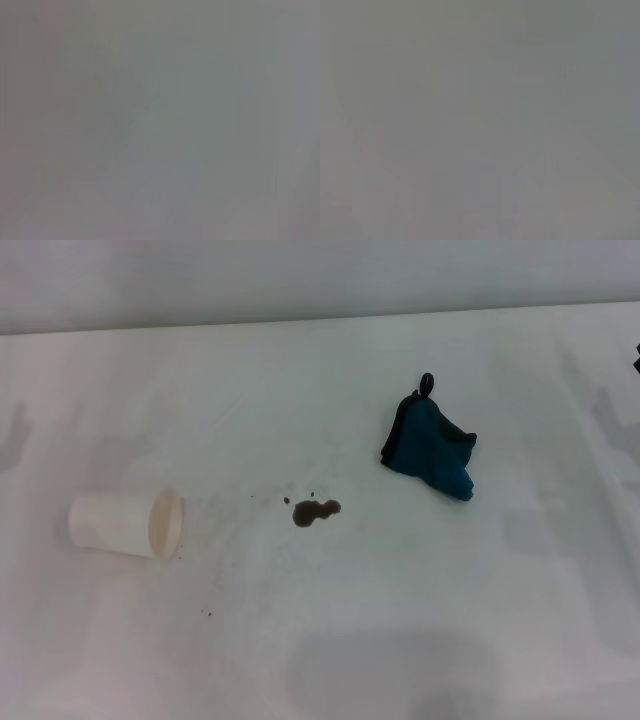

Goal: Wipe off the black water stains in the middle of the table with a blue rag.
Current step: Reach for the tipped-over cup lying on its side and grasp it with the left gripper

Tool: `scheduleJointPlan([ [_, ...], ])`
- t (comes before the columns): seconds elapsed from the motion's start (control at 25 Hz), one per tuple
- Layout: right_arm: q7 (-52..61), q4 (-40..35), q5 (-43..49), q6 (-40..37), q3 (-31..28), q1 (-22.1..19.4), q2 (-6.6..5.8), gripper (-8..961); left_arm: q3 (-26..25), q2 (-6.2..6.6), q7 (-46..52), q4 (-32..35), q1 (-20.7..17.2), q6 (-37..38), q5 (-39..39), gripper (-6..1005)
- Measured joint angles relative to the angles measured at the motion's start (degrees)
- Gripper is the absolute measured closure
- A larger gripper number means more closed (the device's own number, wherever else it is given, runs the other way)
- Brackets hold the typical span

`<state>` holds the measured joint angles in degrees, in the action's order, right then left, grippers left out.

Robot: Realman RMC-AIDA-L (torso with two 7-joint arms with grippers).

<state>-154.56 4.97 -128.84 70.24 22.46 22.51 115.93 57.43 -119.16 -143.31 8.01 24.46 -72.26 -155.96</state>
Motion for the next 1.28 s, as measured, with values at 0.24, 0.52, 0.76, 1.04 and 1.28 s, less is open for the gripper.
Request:
scheduleJointPlan([
  [0.24,0.96,0.18,0.00,0.51,-0.35,0.13,0.00,85,-0.22,0.07,0.03,0.05,0.98,1.86,-0.19,138],
  [0.52,2.58,0.90,0.00,1.90,-0.34,0.07,0.00,85,-0.15,0.42,0.15,2.98,1.78,7.83,-0.30,137],
  [0.76,2.63,1.97,0.00,2.35,-0.31,-0.22,0.00,85,-0.27,0.88,4.91,5.76,2.94,9.65,-0.26,140],
  [1.04,5.46,1.88,0.03,2.86,-0.31,-0.21,-0.11,85,0.37,4.98,11.24,6.87,7.05,10.87,7.80,141],
  [1.28,6.39,1.77,0.24,2.93,-0.31,0.22,-0.28,86,0.43,9.90,29.84,11.60,9.53,11.46,25.82,145],
])
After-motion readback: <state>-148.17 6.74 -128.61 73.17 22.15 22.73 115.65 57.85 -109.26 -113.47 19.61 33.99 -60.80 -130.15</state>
